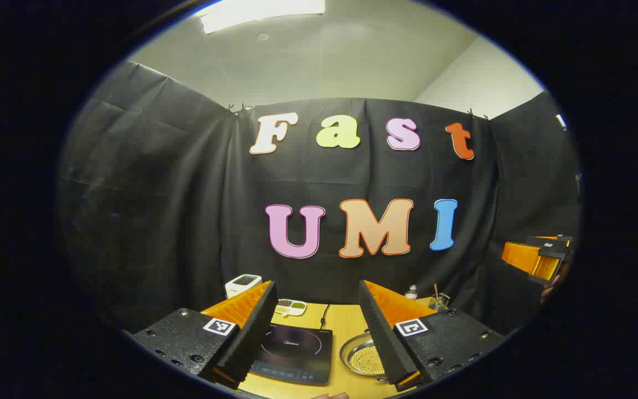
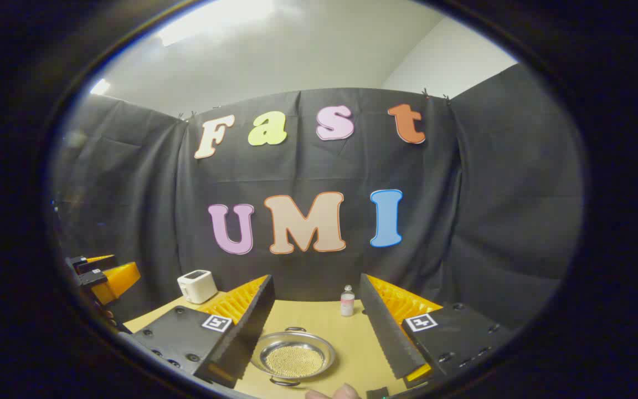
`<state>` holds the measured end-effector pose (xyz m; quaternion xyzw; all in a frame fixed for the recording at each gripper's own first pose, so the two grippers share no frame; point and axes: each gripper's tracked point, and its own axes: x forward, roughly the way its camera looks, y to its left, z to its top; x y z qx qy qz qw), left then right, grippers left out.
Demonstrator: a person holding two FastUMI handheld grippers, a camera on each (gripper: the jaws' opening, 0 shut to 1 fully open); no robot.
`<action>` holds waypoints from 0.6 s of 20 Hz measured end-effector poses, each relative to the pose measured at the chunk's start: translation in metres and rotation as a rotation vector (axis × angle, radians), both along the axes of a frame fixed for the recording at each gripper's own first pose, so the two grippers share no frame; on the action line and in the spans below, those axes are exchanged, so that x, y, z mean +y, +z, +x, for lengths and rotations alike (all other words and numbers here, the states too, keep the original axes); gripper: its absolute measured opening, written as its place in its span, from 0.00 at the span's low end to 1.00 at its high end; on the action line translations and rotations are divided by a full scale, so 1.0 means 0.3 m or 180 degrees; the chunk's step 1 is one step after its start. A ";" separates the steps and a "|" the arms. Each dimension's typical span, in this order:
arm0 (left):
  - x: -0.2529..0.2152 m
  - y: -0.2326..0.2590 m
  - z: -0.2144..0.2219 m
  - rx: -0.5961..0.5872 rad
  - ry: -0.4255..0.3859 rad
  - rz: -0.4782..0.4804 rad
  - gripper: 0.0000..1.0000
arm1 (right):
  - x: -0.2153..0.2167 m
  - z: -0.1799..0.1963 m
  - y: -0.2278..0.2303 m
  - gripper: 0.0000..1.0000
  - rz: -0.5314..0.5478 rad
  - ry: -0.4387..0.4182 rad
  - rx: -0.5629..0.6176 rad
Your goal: First push the handle of the pot to place it horizontally, then grasp the pot with both hands and set it on the induction cooktop.
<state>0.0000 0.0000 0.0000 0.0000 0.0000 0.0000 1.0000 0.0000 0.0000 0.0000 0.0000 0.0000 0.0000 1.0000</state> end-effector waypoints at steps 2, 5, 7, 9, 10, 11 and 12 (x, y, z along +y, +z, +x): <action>-0.011 0.003 0.007 0.0002 -0.0012 0.0010 0.84 | -0.009 0.011 -0.006 0.97 -0.0008 0.0020 0.0019; -0.032 0.016 0.012 -0.0034 -0.0045 0.0053 0.84 | -0.021 0.019 -0.013 0.97 0.0013 0.0036 0.0046; -0.049 0.006 0.012 -0.0010 -0.0065 0.0079 0.89 | -0.031 0.022 -0.022 0.97 0.0009 0.0034 0.0051; -0.056 0.008 0.010 0.0004 -0.0066 0.0078 0.84 | -0.040 0.028 -0.031 0.97 0.0019 0.0036 0.0075; -0.062 0.011 0.011 0.0005 -0.0066 0.0071 0.84 | -0.043 0.030 -0.031 0.97 0.0029 0.0042 0.0081; -0.065 0.012 0.013 0.0007 -0.0063 0.0073 0.89 | -0.046 0.030 -0.032 0.97 0.0037 0.0050 0.0079; -0.065 0.008 0.013 0.0012 -0.0050 0.0082 0.84 | -0.052 0.032 -0.027 0.97 0.0034 0.0049 0.0073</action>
